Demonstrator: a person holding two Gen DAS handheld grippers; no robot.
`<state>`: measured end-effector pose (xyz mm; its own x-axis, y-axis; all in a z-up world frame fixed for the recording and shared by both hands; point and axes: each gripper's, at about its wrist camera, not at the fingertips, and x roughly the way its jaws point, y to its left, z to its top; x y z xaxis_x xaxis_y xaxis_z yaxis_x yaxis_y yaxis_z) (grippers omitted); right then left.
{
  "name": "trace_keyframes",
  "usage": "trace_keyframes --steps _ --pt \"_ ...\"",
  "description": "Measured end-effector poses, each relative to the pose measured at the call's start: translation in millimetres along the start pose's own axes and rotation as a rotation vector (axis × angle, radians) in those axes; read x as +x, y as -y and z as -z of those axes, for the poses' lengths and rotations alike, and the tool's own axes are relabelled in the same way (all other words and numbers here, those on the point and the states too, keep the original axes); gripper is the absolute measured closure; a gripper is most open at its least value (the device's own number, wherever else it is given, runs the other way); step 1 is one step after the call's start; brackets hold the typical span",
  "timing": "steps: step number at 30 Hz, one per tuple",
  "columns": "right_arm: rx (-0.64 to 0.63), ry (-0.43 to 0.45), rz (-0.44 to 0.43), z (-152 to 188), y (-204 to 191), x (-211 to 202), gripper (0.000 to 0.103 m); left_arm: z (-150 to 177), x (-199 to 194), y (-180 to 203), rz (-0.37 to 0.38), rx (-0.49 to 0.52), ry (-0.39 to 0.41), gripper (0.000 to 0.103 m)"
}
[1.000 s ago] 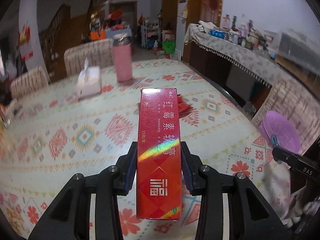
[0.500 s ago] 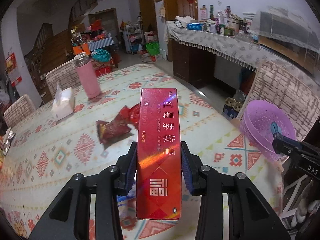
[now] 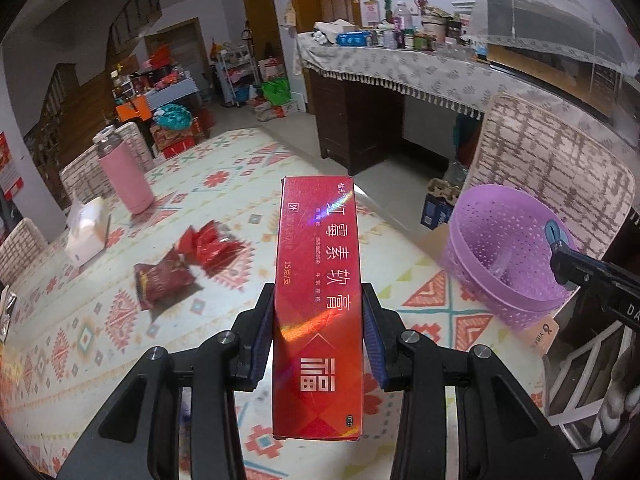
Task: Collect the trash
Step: 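Drop the red carton and blue box into the purple wastebasket with both tools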
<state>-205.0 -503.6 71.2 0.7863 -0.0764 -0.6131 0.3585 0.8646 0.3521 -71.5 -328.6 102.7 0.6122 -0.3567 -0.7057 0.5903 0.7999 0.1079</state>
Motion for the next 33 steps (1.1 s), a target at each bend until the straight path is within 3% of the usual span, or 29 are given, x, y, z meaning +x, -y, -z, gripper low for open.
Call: trace_keyframes --steps 14,24,28,29,30,32,33 --pt "0.080 0.018 0.024 -6 40 0 0.062 -14 23 37 0.079 0.039 -0.040 0.064" --pt "0.129 0.050 0.063 -14 62 -1 0.062 -65 49 79 0.281 0.023 -0.076 0.064" --pt "0.158 0.053 0.081 -20 73 2 0.061 -84 64 99 0.403 -0.009 -0.088 0.064" --pt "0.164 0.054 0.084 -22 76 4 0.060 -86 65 101 0.431 -0.021 -0.086 0.061" --pt "0.166 0.055 0.087 -23 78 6 0.060 -89 68 103 0.450 -0.030 -0.092 0.050" --pt "0.183 0.061 0.099 -25 83 7 0.056 -88 68 102 0.463 -0.056 -0.090 0.038" --pt "0.190 0.062 0.101 -25 84 7 0.051 -86 65 99 0.464 -0.064 -0.080 0.037"
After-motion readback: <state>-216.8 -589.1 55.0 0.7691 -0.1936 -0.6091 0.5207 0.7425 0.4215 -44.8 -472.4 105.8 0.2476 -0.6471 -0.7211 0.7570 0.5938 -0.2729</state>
